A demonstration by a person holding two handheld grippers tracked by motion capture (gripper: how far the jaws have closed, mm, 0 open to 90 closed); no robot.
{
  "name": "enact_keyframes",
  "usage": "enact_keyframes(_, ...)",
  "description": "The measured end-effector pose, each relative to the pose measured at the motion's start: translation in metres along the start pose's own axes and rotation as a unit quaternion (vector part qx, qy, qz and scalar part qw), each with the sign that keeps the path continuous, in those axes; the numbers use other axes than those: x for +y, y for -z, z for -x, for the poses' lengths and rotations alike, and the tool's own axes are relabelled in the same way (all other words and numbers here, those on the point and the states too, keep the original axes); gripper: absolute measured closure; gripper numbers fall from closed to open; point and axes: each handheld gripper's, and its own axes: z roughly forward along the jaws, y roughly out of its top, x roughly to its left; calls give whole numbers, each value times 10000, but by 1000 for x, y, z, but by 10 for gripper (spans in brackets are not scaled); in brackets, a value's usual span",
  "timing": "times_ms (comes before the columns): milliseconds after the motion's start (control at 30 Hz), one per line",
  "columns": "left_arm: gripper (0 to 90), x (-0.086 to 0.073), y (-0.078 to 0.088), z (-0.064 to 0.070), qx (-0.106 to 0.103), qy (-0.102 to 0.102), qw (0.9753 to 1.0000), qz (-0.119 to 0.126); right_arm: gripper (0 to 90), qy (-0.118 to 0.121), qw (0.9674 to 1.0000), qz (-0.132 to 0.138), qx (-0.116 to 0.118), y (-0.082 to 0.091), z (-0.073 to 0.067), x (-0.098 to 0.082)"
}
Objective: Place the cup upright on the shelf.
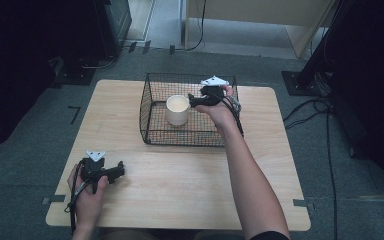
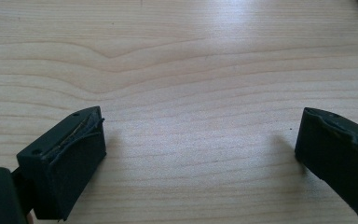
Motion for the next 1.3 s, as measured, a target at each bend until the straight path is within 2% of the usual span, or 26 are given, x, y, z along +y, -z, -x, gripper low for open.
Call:
enact_keyframes(67, 18, 0, 0, 0, 1, -1, 10000, -2, 131, -42, 10000, -8, 17, 4, -1, 3)
enact_keyframes(167, 18, 0, 0, 0, 0, 1, 10000, 0, 132, -47, 10000, 3, 27, 8, -2, 4)
enact_keyframes(333, 18, 0, 0, 0, 0, 1, 10000, 1, 95, 111, 9996, 97, 226, 25, -10, 8)
enact_keyframes(467, 18, 0, 0, 0, 1, 5, 10000, 6, 93, 147, 9996, 86, 205, 36, -15, 9)
enact_keyframes(567, 18, 0, 0, 0, 3, 7, 10000, 7, 94, 174, 9992, 163, 312, 53, -22, 9)
enact_keyframes(767, 18, 0, 0, 0, 1, 6, 10000, 6, 108, 213, 9993, 191, 240, 71, -25, 7)
enact_keyframes(933, 18, 0, 0, 0, 1, 5, 10000, 5, 95, 270, 9989, 277, 268, 92, -28, 0)
enact_keyframes(1033, 18, 0, 0, 0, 1, 5, 10000, 5, 93, 298, 9988, 279, 269, 97, -28, -5)
enact_keyframes(1300, 18, 0, 0, 0, 2, 4, 10000, 3, 90, 266, 9991, 273, 200, 116, -20, -28)
